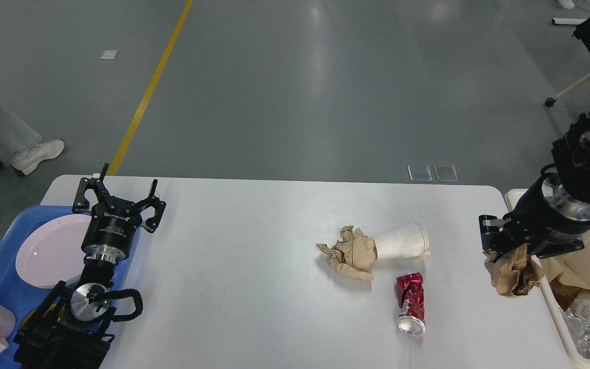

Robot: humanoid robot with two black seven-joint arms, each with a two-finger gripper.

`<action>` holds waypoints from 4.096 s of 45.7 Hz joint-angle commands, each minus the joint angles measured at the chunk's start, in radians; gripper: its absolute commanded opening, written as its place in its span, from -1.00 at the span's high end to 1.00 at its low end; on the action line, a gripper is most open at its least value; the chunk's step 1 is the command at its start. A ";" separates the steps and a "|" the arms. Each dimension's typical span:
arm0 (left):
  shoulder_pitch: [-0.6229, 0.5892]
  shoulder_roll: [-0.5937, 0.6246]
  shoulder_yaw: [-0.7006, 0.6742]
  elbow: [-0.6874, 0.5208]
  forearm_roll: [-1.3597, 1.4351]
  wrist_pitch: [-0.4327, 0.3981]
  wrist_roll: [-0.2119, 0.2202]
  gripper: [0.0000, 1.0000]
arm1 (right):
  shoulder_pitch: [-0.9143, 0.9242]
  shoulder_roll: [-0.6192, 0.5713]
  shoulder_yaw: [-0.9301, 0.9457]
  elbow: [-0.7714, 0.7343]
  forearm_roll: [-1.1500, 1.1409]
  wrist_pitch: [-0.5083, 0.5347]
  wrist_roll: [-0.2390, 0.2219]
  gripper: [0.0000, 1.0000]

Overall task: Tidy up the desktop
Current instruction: 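Drop the crumpled paper into the bin and raise the right gripper, then move the right gripper down to the white paper cup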

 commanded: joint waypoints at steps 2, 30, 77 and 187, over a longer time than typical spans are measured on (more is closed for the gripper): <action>0.000 0.000 0.000 0.000 0.000 0.000 0.000 -0.93 | 0.046 -0.013 -0.050 0.009 0.020 0.006 0.003 1.00; 0.000 -0.001 0.000 0.000 0.000 0.000 0.000 -0.93 | -0.602 -0.402 0.036 -0.647 -0.075 -0.169 0.005 1.00; 0.000 0.000 0.000 0.000 0.000 0.000 0.000 -0.93 | -1.767 0.056 0.553 -1.680 -0.052 -0.539 -0.010 1.00; 0.000 0.000 0.000 0.000 0.000 0.000 -0.002 -0.93 | 0.131 0.216 0.088 0.041 -0.005 -0.054 -0.119 -1.00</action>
